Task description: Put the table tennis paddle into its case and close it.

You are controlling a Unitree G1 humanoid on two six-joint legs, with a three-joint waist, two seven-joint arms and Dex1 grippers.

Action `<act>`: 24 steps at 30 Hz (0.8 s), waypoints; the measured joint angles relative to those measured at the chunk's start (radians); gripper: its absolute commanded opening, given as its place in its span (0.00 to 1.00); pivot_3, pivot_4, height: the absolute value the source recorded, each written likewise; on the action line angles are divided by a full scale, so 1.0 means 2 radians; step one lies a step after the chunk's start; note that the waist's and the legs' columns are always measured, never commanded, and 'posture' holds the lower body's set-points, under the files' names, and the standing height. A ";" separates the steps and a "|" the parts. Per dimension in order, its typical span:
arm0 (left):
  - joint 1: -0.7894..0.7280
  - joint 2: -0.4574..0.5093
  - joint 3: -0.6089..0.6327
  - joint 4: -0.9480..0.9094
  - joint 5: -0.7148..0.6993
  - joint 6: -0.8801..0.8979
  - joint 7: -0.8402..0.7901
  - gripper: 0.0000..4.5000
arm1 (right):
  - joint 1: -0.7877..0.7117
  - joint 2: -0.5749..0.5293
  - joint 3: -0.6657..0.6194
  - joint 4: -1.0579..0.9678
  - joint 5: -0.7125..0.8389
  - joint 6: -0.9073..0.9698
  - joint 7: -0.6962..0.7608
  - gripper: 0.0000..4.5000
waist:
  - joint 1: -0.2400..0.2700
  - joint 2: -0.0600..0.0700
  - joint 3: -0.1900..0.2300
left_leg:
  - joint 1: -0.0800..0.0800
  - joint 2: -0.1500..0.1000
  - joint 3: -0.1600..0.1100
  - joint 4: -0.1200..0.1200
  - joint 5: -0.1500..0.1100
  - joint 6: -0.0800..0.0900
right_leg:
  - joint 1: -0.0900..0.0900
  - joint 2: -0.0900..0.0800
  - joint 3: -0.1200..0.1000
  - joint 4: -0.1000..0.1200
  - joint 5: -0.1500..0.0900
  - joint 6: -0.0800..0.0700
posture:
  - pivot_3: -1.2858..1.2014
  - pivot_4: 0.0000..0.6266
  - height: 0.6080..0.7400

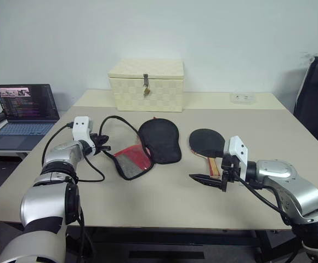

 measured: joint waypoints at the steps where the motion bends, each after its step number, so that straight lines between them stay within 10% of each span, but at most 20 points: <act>1: 0.000 -0.001 0.000 0.000 0.000 -0.001 0.000 0.38 | 0.000 0.000 0.000 0.000 0.000 0.000 0.000 1.00 | 0.000 0.000 0.000 | 0.000 0.000 0.000 0.000 0.000 0.000 | 0.000 0.000 0.000 0.000 0.000 0.000 | 0.52 0.24 1.00; 9: 0.000 0.010 0.003 0.000 0.008 -0.003 0.011 0.99 | -0.002 0.008 0.001 0.000 0.004 0.005 -0.002 1.00 | -0.001 0.000 0.000 | 0.000 0.000 0.000 0.000 0.000 0.000 | 0.000 0.000 0.000 0.000 0.000 0.000 | 0.52 0.24 1.00; 24: 0.106 0.107 0.051 -0.005 -0.001 -0.033 0.055 0.99 | -0.038 0.050 -0.005 0.014 0.025 0.048 -0.039 1.00 | 0.002 -0.001 -0.001 | 0.000 0.000 0.000 0.001 0.000 0.000 | 0.000 -0.001 0.000 0.001 0.000 0.000 | 0.52 0.24 1.00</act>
